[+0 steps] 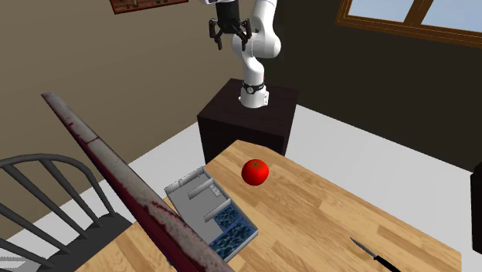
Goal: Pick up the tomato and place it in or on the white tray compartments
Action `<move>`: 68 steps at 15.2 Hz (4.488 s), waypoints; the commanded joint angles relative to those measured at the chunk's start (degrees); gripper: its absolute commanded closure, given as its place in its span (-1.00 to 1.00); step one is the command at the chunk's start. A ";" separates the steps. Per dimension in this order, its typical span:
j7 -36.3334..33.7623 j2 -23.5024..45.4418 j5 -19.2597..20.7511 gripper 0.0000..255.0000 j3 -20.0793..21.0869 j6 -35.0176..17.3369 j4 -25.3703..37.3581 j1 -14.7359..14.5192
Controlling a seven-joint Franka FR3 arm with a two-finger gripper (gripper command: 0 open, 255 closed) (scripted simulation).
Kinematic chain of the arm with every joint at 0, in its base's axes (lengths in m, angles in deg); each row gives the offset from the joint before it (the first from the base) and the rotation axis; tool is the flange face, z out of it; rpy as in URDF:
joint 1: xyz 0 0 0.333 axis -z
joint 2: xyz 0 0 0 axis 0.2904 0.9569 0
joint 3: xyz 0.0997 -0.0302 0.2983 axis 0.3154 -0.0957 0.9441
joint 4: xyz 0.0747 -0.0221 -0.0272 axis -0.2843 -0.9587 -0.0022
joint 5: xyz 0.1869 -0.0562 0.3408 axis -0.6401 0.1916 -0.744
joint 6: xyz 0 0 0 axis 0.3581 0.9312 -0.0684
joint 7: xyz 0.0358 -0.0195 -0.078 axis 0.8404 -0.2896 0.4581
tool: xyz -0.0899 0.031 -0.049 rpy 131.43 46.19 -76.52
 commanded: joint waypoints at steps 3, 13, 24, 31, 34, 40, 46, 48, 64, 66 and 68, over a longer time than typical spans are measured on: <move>3.90 1.57 0.39 -1.00 -0.86 -4.58 -2.42 -1.30; 23.24 14.80 0.44 -1.00 -4.65 -27.87 -9.62 -8.33; 46.81 36.28 -5.98 -1.00 -6.52 -50.83 -8.55 -17.13; 64.12 50.64 -14.35 -1.00 -3.64 -61.62 -3.91 -20.60; 71.05 56.36 -17.47 -1.00 -0.96 -65.27 -1.34 -20.76; 72.81 61.18 -19.84 -1.00 0.54 -69.27 -0.54 -20.24; 73.27 62.48 -20.44 -1.00 0.98 -70.28 -0.25 -20.06; 73.27 62.48 -20.44 -1.00 0.98 -70.28 -0.25 -20.06; 71.70 59.28 -18.81 1.00 -0.05 -67.65 -0.77 -20.75; 70.91 57.72 -17.97 1.00 -0.49 -66.30 -0.94 -21.02; 70.14 56.20 -17.13 1.00 -0.87 -64.94 -1.06 -21.23</move>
